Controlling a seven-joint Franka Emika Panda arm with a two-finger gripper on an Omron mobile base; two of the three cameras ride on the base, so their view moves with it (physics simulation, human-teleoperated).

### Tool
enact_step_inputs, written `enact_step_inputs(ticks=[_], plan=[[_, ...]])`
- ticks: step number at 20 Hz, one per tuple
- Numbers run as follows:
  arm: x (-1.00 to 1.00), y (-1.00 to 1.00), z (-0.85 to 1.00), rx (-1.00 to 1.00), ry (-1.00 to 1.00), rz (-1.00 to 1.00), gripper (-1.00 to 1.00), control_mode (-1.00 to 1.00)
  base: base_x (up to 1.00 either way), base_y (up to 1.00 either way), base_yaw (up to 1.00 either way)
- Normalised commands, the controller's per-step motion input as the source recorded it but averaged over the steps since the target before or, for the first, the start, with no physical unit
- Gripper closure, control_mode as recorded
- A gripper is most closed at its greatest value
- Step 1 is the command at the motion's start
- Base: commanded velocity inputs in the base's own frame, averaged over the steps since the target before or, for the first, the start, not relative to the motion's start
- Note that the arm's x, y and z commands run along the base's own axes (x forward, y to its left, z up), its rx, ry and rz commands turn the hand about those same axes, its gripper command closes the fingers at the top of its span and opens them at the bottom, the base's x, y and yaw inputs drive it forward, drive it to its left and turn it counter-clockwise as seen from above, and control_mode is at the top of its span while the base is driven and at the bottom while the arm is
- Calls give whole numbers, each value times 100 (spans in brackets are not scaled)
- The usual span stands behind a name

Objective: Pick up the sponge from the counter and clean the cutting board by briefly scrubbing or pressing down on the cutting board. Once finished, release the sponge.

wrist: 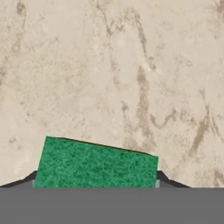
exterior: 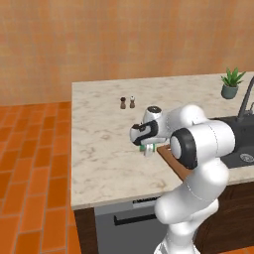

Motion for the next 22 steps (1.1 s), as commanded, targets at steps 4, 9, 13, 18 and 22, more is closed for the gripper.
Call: enact_step_inputs(ticks=[4,9,13,18,22], plan=[[1,13,-4,6,0,19,-100,-100,0,0,0],[0,1,32,4,1,11,-100,-100,0,0,0],[-29,1,83,-3,-2,8,-100,-100,0,0,0],[-64,-18,75,6,0,-18,-100,-100,0,0,0],[-100,-11,53,23,-1,-46,-100,-100,0,0,0]])
